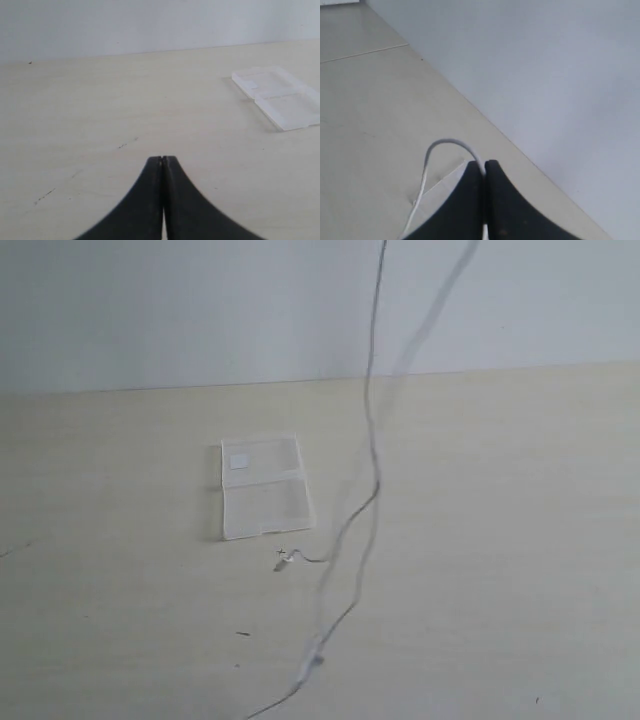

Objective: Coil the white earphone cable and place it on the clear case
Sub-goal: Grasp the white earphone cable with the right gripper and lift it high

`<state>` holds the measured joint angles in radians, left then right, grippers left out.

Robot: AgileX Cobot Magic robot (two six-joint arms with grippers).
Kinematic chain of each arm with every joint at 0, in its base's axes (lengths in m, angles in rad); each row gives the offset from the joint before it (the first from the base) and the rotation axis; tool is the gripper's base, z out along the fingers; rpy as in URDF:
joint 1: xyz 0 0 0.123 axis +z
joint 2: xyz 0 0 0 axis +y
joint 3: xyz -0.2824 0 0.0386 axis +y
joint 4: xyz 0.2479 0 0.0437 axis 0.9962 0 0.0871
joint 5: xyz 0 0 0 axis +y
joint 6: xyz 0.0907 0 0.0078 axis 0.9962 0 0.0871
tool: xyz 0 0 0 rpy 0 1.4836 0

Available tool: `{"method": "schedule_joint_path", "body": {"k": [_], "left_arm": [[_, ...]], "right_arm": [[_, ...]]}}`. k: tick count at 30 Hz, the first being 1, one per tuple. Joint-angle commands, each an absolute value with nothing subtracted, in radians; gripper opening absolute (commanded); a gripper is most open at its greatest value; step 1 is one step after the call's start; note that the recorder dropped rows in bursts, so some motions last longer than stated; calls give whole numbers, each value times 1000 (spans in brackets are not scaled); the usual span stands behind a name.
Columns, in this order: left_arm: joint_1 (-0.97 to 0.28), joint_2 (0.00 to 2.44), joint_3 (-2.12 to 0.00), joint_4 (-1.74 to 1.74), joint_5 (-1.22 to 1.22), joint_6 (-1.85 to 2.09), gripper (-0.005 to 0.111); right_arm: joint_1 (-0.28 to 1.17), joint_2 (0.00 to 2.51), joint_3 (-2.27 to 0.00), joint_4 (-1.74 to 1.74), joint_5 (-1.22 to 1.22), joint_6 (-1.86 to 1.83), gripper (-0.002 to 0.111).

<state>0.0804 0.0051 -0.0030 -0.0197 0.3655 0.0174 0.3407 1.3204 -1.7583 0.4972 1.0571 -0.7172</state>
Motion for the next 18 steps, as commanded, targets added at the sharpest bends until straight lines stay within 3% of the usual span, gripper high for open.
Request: {"method": "schedule_joint_path", "body": {"k": [1, 18], "left_arm": [[82, 0, 0, -29, 354, 21, 0], [82, 0, 0, -29, 354, 23, 0]], "right_arm": [[336, 1316, -1783, 574, 1014, -709, 0], [336, 1316, -1834, 726, 941, -706, 0]]}}
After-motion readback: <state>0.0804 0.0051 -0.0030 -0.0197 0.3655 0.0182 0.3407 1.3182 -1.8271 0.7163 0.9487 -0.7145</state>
